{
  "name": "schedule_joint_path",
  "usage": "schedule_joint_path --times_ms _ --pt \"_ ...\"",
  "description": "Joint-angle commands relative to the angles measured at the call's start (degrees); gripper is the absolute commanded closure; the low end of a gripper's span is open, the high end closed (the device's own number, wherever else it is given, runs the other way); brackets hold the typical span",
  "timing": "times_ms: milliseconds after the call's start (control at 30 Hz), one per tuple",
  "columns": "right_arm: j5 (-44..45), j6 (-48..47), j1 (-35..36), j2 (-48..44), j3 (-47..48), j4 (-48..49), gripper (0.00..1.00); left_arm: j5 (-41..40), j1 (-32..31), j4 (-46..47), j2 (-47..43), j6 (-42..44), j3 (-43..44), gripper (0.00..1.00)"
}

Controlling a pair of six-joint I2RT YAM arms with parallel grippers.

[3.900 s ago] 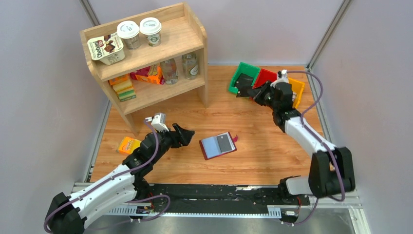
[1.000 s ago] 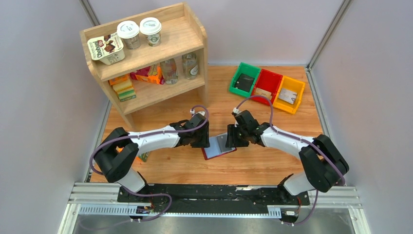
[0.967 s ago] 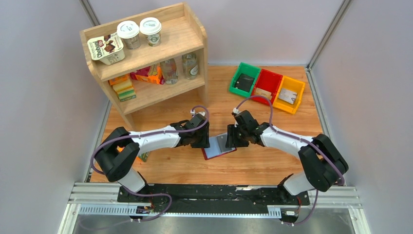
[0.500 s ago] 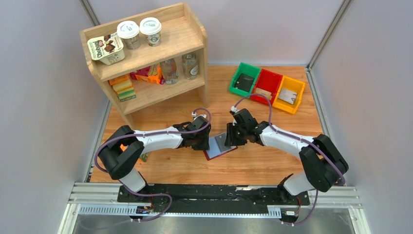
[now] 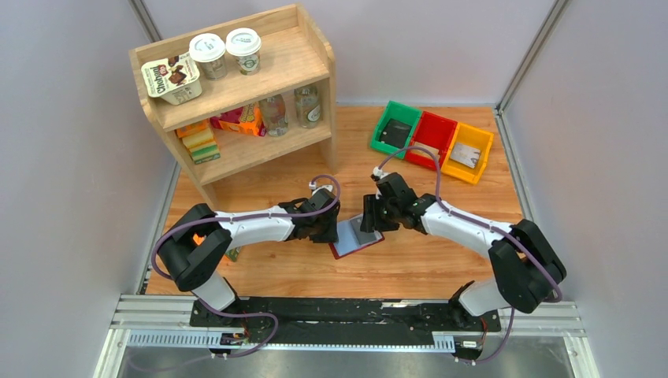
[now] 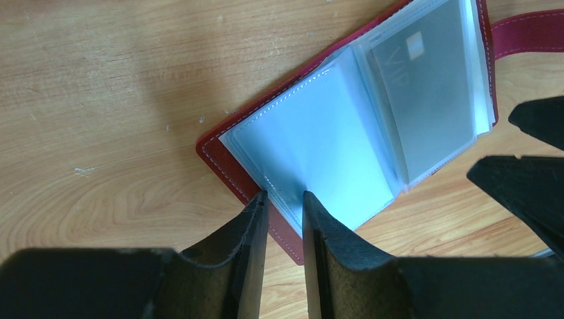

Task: Take the credit cards out of the card holder
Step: Remove the credit card from the card holder.

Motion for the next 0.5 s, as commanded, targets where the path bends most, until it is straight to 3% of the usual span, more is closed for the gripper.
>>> schedule_joint_path --times_ms 0,467 --pt "3.2 -1.6 0.1 2.7 3.0 0.1 0.49 0.7 -0.8 0.0 0.2 -1.0 -1.5 0.67" --pt "-0.9 -1.9 0.1 8.8 2.9 2.2 0.47 1.1 -0.9 0.4 0.5 -1.0 -1.5 0.67"
